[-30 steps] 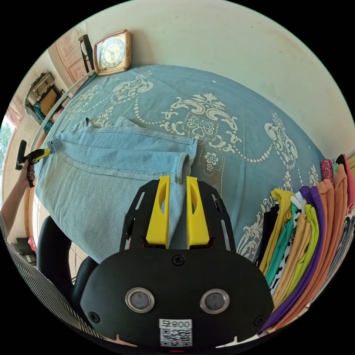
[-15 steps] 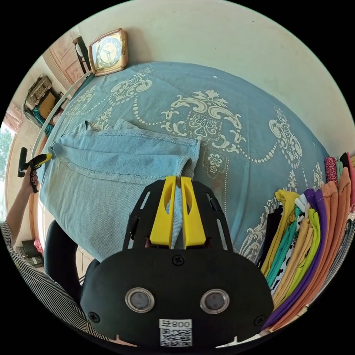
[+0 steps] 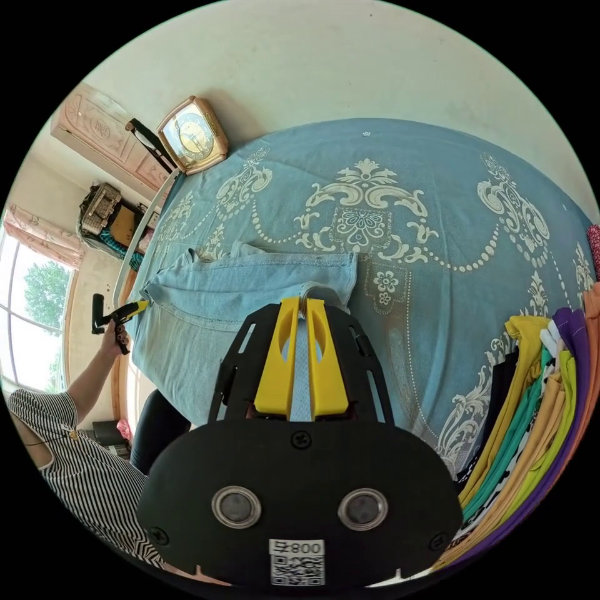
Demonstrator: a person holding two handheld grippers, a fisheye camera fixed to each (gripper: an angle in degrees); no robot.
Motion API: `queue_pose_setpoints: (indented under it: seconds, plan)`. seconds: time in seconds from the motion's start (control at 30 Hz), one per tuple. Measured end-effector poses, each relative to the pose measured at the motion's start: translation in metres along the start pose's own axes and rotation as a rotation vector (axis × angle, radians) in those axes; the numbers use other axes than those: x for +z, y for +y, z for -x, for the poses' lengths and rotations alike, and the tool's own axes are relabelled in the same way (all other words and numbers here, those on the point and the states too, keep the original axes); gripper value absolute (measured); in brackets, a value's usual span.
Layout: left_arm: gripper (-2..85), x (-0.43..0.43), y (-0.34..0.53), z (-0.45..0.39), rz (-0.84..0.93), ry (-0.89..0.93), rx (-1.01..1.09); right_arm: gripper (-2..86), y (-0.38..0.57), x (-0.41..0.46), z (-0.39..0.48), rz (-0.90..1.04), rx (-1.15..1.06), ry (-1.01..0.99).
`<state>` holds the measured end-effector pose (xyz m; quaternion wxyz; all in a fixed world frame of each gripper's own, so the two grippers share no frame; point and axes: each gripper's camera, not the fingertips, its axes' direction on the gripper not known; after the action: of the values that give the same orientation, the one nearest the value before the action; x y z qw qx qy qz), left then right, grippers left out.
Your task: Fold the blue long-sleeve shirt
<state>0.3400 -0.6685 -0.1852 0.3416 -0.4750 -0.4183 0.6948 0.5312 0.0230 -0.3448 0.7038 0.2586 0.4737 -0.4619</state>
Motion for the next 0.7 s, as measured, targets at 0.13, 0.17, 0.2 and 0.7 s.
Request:
queue_pose_setpoints:
  seconds: [0.13, 0.17, 0.2, 0.7]
  plan:
    - [0.8, 0.003, -0.009, 0.003, 0.021, -0.035, -0.018, 1.8, 0.0, 0.005, -0.01, -0.004, 0.015, -0.044]
    - [0.6, 0.0, -0.009, 0.002, 0.009, -0.022, -0.01, 1.8, -0.001, 0.005, -0.013, -0.009, 0.017, -0.055]
    - [0.6, -0.003, -0.009, 0.001, 0.001, -0.021, -0.004, 1.8, -0.001, 0.004, -0.015, -0.012, 0.019, -0.062]
    - [2.4, -0.001, -0.012, 0.014, 0.02, -0.01, -0.037, 1.9, -0.009, 0.014, -0.03, -0.02, 0.049, -0.138]
